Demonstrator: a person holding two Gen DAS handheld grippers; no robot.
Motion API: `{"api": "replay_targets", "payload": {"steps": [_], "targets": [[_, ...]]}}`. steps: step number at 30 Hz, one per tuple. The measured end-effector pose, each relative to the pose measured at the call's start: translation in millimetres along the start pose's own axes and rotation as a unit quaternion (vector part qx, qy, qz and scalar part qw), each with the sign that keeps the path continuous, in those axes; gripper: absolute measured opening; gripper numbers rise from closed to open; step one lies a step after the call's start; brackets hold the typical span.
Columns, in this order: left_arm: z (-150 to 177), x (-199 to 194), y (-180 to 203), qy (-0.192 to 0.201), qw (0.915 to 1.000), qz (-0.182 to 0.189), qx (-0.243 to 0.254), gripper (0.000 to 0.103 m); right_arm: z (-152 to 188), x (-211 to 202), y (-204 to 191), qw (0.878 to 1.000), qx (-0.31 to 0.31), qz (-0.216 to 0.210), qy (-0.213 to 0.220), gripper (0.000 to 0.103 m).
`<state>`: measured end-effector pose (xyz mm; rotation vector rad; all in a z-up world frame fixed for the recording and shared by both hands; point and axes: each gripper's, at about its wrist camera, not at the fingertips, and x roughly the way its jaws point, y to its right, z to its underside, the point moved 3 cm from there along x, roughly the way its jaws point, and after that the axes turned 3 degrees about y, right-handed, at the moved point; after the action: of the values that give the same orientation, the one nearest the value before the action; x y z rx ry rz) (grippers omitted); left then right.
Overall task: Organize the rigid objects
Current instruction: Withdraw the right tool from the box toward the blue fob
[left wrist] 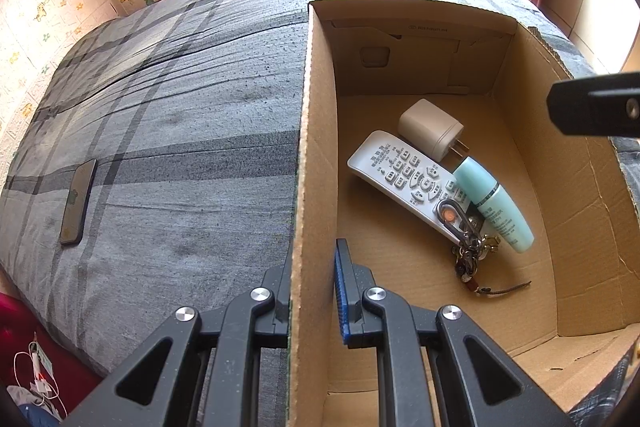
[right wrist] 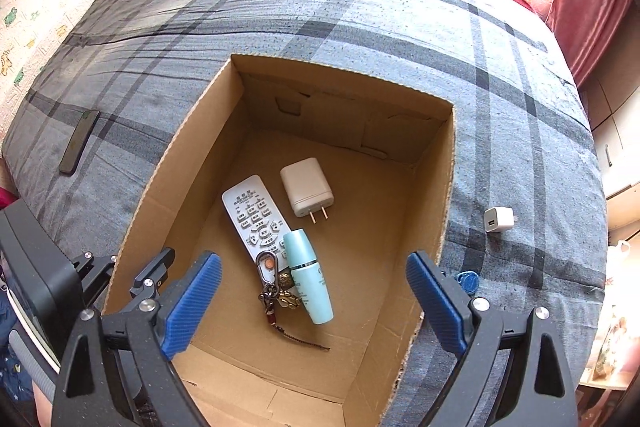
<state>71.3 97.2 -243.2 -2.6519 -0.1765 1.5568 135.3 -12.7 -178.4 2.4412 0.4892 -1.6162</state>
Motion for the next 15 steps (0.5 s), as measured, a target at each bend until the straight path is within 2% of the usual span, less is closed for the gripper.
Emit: {"api": "replay_targets", "payload": {"steps": [15], "targets": [[-0.5,0.3,0.3,-0.001,1.0,-0.002,0.002,0.015,-18.5,-39.8,62.6,0.997,0.051,0.041,0.045,0.101]]}}
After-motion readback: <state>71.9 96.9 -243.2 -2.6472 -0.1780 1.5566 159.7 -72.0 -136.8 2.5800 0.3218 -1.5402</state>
